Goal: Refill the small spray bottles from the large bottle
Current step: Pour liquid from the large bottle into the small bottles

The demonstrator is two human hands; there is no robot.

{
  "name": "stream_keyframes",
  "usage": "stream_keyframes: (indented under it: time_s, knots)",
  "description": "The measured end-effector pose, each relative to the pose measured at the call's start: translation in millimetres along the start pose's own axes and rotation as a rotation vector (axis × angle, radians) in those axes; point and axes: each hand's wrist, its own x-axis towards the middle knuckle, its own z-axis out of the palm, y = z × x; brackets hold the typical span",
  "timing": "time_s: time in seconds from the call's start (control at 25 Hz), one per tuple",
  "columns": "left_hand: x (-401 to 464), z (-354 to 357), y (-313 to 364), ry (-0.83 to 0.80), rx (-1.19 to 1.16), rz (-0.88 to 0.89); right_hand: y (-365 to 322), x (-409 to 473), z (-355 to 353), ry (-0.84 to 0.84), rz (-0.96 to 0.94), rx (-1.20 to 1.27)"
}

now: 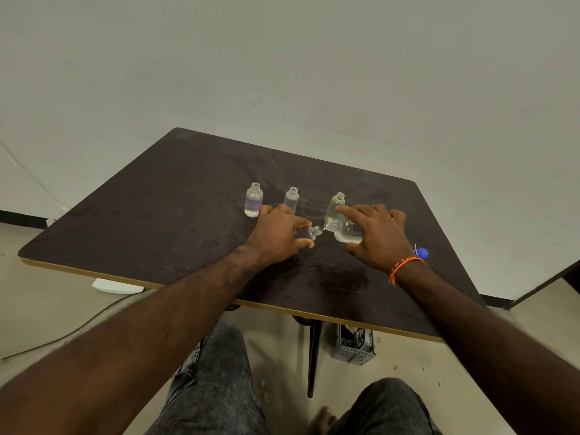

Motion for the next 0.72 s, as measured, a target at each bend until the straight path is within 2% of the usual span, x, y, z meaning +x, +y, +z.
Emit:
stream_keyframes:
  time_s: [0.72]
  knots:
    - [1.3, 1.4, -1.9, 0.004, -0.012, -0.002, -0.4, 1.3, -3.3, -0.002, -0.008, -0.001]
